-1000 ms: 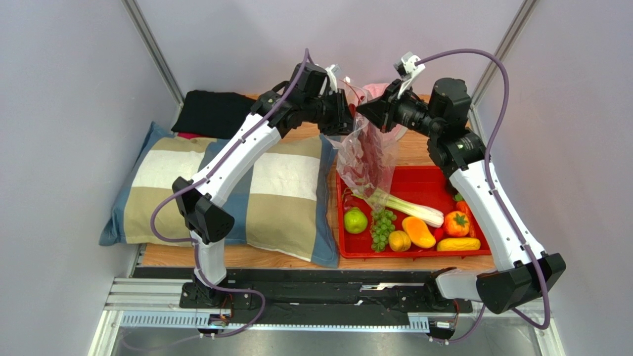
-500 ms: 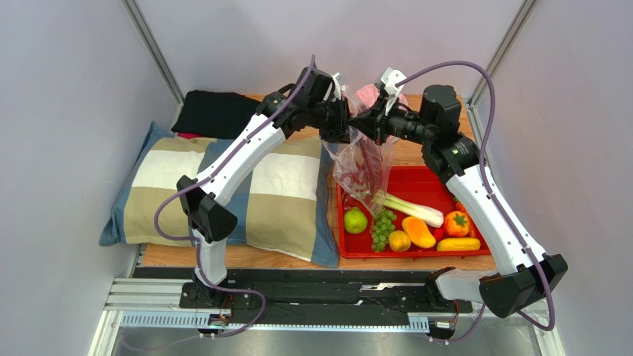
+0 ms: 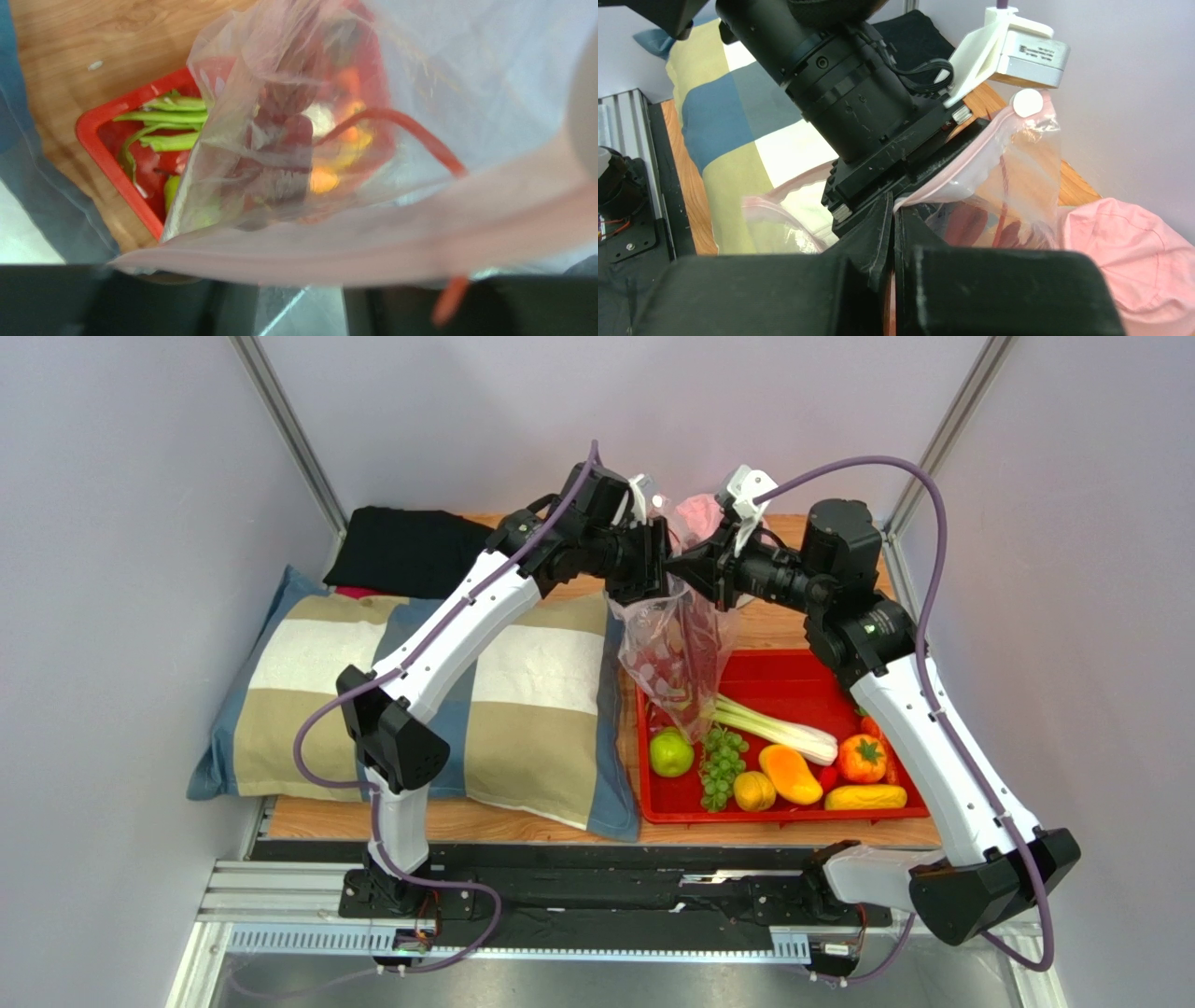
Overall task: Place the food in the zip-top bag and seal the zipper
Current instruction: Place the fake lobster in the zipper food storage bag.
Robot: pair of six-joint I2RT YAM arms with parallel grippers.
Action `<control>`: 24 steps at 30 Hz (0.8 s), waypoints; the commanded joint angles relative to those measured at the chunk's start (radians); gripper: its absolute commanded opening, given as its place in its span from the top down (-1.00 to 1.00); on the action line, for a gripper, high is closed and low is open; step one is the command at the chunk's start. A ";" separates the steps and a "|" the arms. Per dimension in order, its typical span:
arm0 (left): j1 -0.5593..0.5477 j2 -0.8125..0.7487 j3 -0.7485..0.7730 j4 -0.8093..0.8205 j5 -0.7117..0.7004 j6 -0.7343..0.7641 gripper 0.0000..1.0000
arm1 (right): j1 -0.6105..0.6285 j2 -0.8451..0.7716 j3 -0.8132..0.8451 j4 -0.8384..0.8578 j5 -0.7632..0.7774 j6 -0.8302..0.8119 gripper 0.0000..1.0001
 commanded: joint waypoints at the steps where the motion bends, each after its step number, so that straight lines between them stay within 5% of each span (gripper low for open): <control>1: -0.002 -0.065 0.076 0.102 0.080 0.048 -0.24 | 0.003 -0.035 0.029 0.045 0.077 0.023 1.00; 4: 0.000 -0.111 0.093 0.102 0.064 0.123 -0.53 | -0.021 -0.030 0.046 0.052 0.128 0.095 1.00; 9: 0.029 -0.192 0.031 0.101 0.016 0.176 -0.59 | -0.098 -0.030 0.067 0.043 0.153 0.178 1.00; 12: 0.038 -0.257 -0.044 0.188 0.013 0.220 -0.98 | -0.116 -0.043 0.066 0.036 0.159 0.213 1.00; 16: 0.038 -0.341 -0.122 0.329 -0.008 0.260 -0.98 | -0.118 -0.050 0.060 0.025 0.176 0.234 1.00; 24: 0.108 -0.383 -0.211 0.347 -0.045 0.251 -0.98 | -0.150 -0.067 0.075 0.002 0.269 0.268 1.00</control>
